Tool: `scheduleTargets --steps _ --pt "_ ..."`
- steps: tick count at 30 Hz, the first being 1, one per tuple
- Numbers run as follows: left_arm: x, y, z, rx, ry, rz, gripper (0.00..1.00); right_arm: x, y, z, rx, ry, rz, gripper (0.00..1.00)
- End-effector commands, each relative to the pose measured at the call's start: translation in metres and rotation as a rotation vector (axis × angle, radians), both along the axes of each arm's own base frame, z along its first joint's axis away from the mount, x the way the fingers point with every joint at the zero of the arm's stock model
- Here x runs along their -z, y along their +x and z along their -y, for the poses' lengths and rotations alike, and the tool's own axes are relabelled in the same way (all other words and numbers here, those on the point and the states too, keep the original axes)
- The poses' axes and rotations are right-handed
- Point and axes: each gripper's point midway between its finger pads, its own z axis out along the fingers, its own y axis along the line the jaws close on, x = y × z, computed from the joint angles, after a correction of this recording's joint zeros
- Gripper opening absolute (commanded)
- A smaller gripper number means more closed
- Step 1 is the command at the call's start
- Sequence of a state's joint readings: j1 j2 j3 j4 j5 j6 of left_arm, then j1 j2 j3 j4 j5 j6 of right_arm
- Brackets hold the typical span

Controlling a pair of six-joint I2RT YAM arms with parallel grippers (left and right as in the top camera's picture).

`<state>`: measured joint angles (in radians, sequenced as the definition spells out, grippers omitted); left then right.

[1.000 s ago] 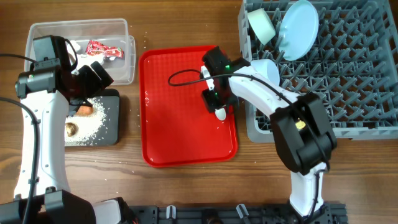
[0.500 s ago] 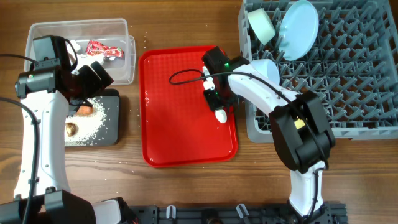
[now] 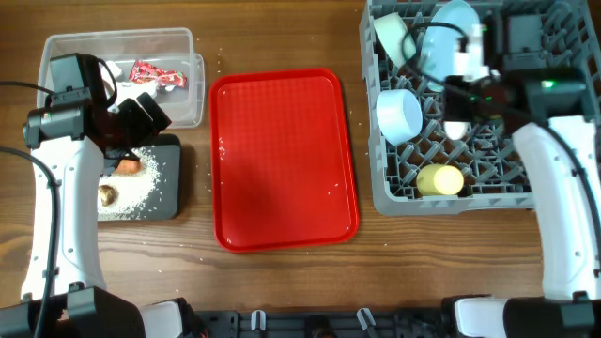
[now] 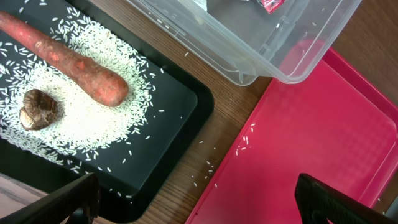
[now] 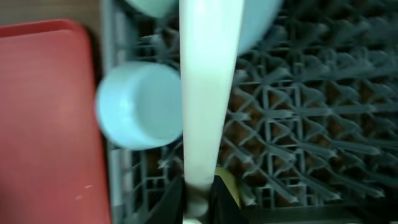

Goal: Sort waste into correct bins and load items into the dishwasher rack

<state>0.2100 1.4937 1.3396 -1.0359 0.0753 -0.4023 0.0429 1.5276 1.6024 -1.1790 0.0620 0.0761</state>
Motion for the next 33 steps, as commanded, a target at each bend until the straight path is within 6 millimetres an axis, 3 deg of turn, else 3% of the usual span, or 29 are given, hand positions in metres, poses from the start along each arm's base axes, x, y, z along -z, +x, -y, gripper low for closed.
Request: scheduleTargets --steps 1,5,6,7,9,11,15,18,19,20,21,22,23,25,29,33 --pt "-0.008 0.001 -0.002 -0.007 0.010 0.024 1.00 0.040 0.002 0.029 0.010 -0.045 -0.084 0.04" --pt "-0.008 0.001 -0.002 -0.007 0.010 0.024 1.00 0.083 0.007 0.031 -0.009 -0.048 -0.125 0.05" --pt "-0.008 0.001 -0.002 -0.007 0.010 0.024 1.00 0.092 0.008 0.031 -0.008 -0.046 -0.142 0.08" --pt "-0.008 0.001 -0.002 -0.007 0.010 0.024 1.00 0.099 0.008 0.031 -0.008 -0.045 -0.159 0.20" --pt "-0.008 0.001 -0.002 -0.007 0.010 0.023 1.00 0.105 0.009 0.030 -0.009 -0.041 -0.176 0.47" --pt "-0.008 0.001 -0.002 -0.007 0.010 0.024 1.00 0.105 0.011 0.030 -0.007 -0.040 -0.165 0.52" --pt "-0.008 0.001 -0.002 -0.007 0.010 0.024 1.00 0.101 0.012 0.017 -0.032 0.028 -0.155 0.53" --pt "-0.008 0.001 -0.002 -0.007 0.010 0.024 1.00 0.070 0.011 -0.004 -0.085 0.133 -0.090 0.57" --pt "-0.008 0.001 -0.002 -0.007 0.010 0.024 1.00 0.042 0.007 -0.008 -0.099 0.149 -0.035 0.64" --pt "-0.008 0.001 -0.002 -0.007 0.010 0.024 1.00 0.022 0.003 -0.010 -0.106 0.156 0.008 0.65" --pt "-0.008 0.001 -0.002 -0.007 0.010 0.024 1.00 -0.011 -0.008 -0.011 -0.114 0.157 0.084 0.67" --pt "-0.008 0.001 -0.002 -0.007 0.010 0.024 1.00 -0.031 -0.020 -0.015 -0.126 0.169 0.137 0.72" --pt "-0.008 0.001 -0.002 -0.007 0.010 0.024 1.00 -0.053 -0.032 -0.019 -0.113 0.199 0.200 1.00" --pt "-0.008 0.001 -0.002 -0.007 0.010 0.024 1.00 -0.082 -0.051 -0.021 -0.025 0.272 0.286 1.00" --pt "-0.008 0.001 -0.002 -0.007 0.010 0.024 1.00 -0.099 -0.063 -0.018 -0.019 0.253 0.351 1.00" --pt "-0.008 0.001 -0.002 -0.007 0.010 0.024 1.00 -0.105 -0.055 -0.010 0.007 0.217 0.394 1.00"
